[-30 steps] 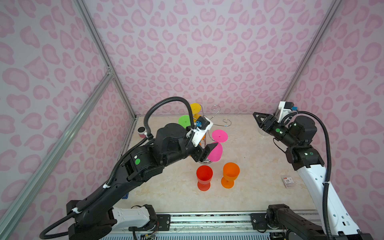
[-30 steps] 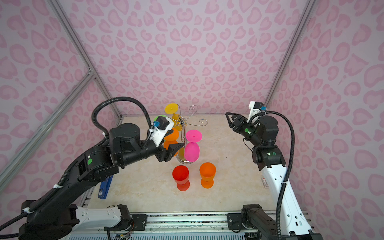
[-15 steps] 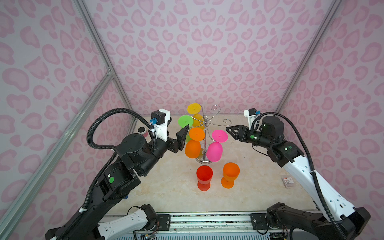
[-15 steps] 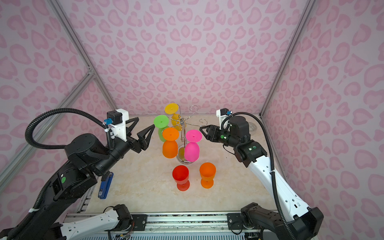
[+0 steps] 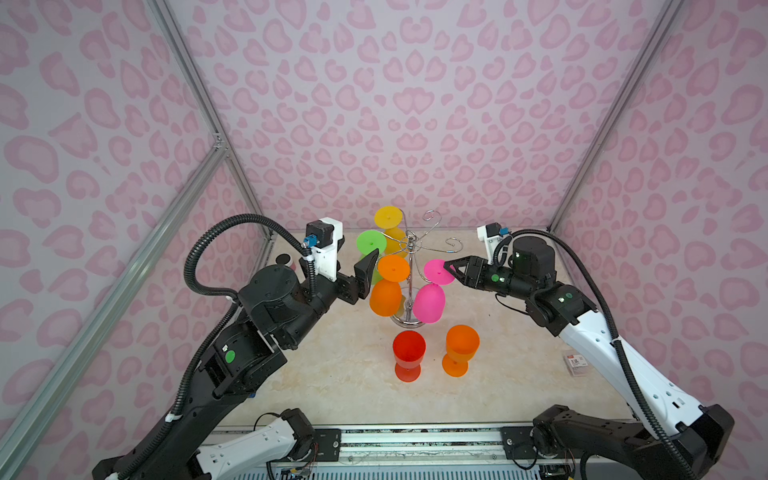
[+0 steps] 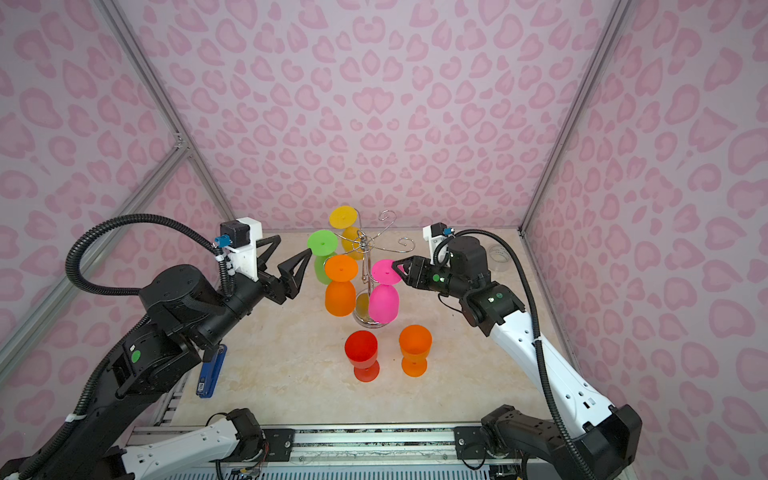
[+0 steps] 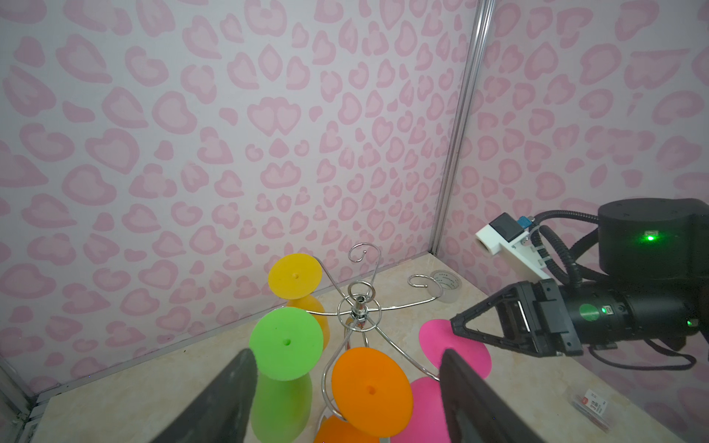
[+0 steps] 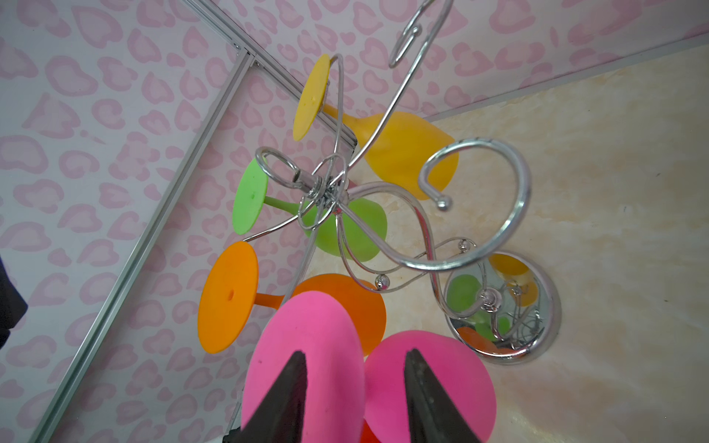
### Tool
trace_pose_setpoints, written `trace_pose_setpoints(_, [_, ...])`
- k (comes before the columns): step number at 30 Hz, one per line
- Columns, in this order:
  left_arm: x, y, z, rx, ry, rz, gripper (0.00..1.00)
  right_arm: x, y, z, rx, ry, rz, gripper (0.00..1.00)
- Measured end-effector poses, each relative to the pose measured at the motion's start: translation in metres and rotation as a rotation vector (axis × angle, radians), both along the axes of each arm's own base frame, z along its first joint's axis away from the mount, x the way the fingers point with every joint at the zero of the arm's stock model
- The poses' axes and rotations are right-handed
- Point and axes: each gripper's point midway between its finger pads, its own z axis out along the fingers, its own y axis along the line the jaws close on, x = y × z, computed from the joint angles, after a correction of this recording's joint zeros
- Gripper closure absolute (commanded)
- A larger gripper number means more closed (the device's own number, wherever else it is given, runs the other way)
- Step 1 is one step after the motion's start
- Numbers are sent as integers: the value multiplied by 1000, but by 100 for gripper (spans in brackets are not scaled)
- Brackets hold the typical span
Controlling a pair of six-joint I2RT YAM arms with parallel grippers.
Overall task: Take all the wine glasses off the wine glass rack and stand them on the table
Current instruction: 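Raise the left gripper toward the rack while the right reaches toward the magenta glass, then close the right gripper on the magenta glass's base disc on the rack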
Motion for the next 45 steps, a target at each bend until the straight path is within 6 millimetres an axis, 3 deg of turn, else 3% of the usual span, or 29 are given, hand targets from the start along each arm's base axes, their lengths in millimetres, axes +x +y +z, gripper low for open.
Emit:
trace_pose_setpoints(30, [8,-4,-7,16,16,5,24,-3,10,14,204,74,102,100])
trace_pose_setpoints(45, [9,-5,-7,17,19,-1,25,4,6,33,399,108,133,100])
